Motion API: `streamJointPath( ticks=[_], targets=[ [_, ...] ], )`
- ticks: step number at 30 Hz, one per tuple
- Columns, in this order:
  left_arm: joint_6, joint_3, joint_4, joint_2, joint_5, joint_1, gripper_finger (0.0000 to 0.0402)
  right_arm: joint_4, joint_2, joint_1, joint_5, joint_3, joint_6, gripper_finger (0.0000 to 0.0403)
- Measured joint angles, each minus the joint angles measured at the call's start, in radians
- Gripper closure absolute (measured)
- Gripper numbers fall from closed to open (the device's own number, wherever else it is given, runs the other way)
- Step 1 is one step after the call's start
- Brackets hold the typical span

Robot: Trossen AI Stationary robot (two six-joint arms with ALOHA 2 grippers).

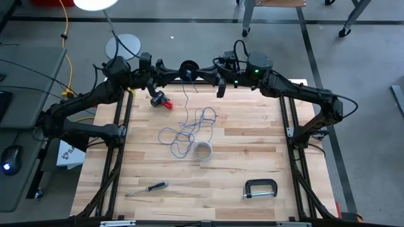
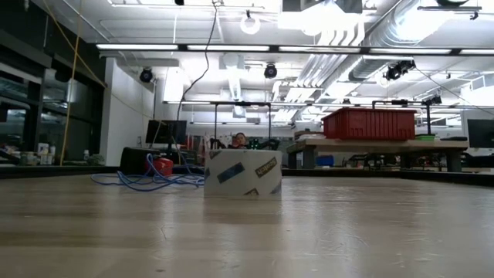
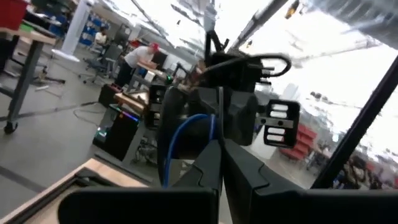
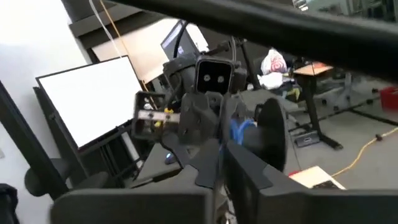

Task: Coil cords
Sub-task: Coil the blue wire on the spool

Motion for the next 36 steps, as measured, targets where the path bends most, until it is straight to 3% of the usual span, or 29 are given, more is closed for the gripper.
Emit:
streamJointPath(
  ticks=[5,11,19,27,36],
  targets=[
    [-0.125,0.0,0.017,-0.046,-0.002,0.047,0.04,-0.124,-0.067,-0.003,0.054,0.003,-0.091,0.0302],
    [-0.344,0.0,0.224,-0.067,0.026,0.106,0.0401,-0.253,-0.036,0.003,0.082,0.0,-0.131,0.0239],
    [-0.41,0.023,0.28,-0.062,-0.015,0.116,0.0401,-0.027,0.118,0.034,0.076,0.0,-0.227,0.0234],
    [-0.358,0.088,0.261,-0.046,-0.025,0.116,0.0402,0.122,0.224,0.039,0.033,0.0,-0.162,0.0234],
    [-0.358,0.099,0.254,-0.041,-0.025,0.096,0.0401,0.166,0.261,0.056,0.216,0.0,-0.198,0.0237]
  ],
)
